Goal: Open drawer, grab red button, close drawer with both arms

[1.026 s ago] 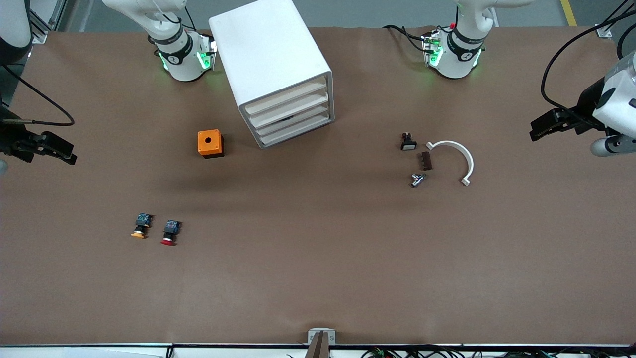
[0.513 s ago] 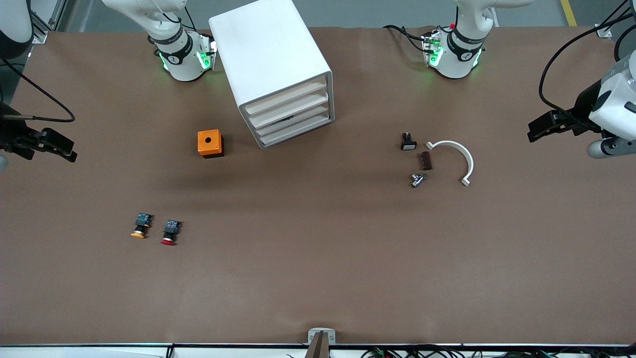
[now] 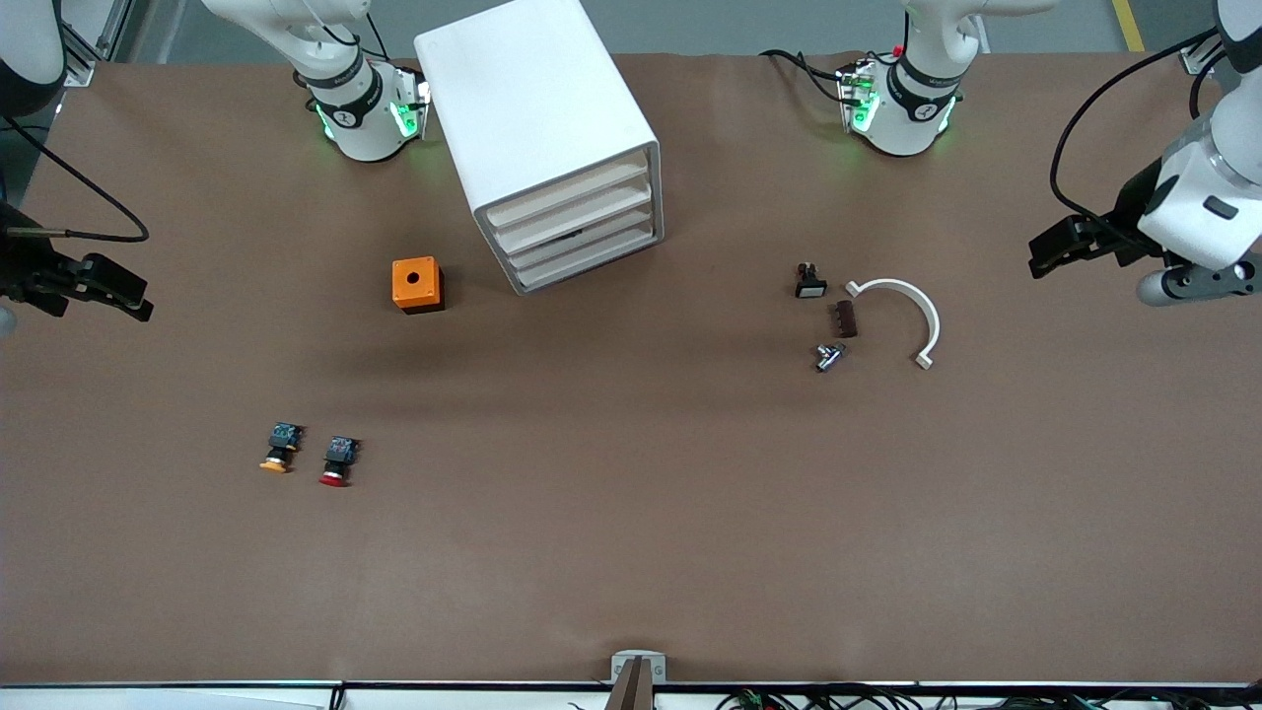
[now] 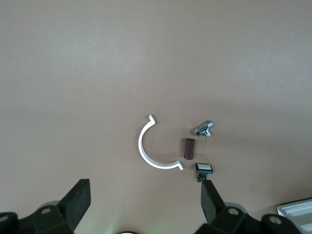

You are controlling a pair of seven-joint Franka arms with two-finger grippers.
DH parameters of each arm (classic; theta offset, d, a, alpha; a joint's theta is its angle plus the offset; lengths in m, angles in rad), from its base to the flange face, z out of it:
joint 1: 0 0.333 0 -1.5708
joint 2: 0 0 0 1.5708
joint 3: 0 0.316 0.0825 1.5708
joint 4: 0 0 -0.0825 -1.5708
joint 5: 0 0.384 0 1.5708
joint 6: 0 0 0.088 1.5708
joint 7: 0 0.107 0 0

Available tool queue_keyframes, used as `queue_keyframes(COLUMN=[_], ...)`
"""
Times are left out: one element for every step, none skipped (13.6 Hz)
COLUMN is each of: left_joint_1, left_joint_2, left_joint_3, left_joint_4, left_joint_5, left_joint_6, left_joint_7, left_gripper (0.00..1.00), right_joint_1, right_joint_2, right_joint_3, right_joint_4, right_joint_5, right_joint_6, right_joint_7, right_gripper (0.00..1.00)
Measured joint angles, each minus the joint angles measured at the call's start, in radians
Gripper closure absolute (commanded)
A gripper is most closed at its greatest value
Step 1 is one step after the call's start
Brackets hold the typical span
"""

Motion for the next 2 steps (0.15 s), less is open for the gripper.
queue_keyframes(left_joint_1=[0.000,0.000], left_joint_2=[-0.020,-0.035], left_joint_3=[-0.002,-0.003], left_joint_4=[-0.019,-0.029], left_joint_5=[0.000,0.000], left_joint_6=[0.003,0.005], left_joint_7=[-0.001,-0.001], left_gripper=[0.00,0.00], right_joint_1=[0.000,0.000], right_joint_2=[0.000,0.000], right_joint_3=[0.000,0.000], right_joint_4=[0.000,0.000], right_joint_5=[0.000,0.000], right_joint_6=[0.000,0.000], right_joint_7=[0.000,0.000], right_gripper=[0.00,0.00])
